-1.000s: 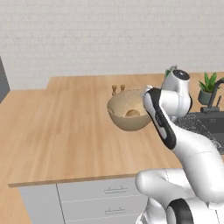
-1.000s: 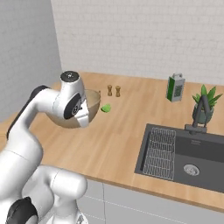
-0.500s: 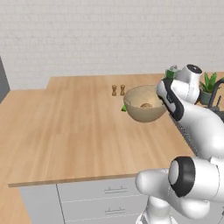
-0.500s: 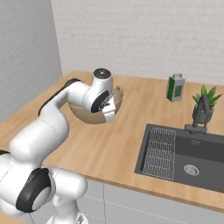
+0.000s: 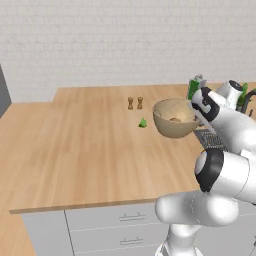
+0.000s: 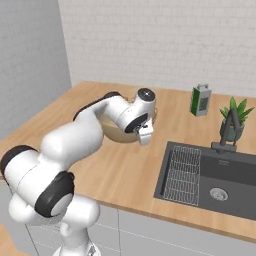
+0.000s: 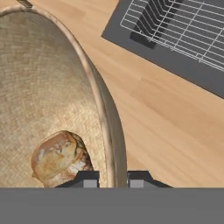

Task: Open the cabinet, pick up the bread from the cabinet and place it in the basket. Then move the basket to the dining counter.

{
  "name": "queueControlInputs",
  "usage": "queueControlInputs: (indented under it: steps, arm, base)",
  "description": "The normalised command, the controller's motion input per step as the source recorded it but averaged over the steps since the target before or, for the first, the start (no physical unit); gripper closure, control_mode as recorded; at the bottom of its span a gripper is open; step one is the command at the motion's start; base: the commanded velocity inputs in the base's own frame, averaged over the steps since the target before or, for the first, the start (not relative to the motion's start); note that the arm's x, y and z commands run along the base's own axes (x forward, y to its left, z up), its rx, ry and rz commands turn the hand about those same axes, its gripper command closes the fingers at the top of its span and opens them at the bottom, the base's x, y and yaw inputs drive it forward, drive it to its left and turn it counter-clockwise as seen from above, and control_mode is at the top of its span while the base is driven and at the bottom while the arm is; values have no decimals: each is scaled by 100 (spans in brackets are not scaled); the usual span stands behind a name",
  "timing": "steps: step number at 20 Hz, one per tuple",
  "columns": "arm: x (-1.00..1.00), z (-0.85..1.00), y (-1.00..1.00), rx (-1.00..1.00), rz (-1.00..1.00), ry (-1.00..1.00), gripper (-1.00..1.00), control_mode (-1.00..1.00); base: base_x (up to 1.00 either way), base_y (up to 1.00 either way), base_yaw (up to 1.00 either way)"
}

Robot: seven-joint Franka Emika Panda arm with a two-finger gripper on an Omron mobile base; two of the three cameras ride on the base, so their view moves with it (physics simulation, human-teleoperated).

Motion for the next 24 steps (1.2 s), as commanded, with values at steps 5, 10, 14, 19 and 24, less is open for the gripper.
queueControlInputs:
  steps: [5,10,14,19,24]
  arm:
    - [71,-39,-12,4,0,0,100,-100]
    - [44,-40,-13,0,0,-1,100,-100]
    - [47,-32,-39,0,0,0,100,-100]
    - [58,-32,-17,0,0,0,100,-100]
    - [43,-37,-1,0,0,0,100,-100]
  base:
    - [0,0,0]
    - [0,0,0]
    - [0,0,0]
    - [0,0,0]
    - [0,0,0]
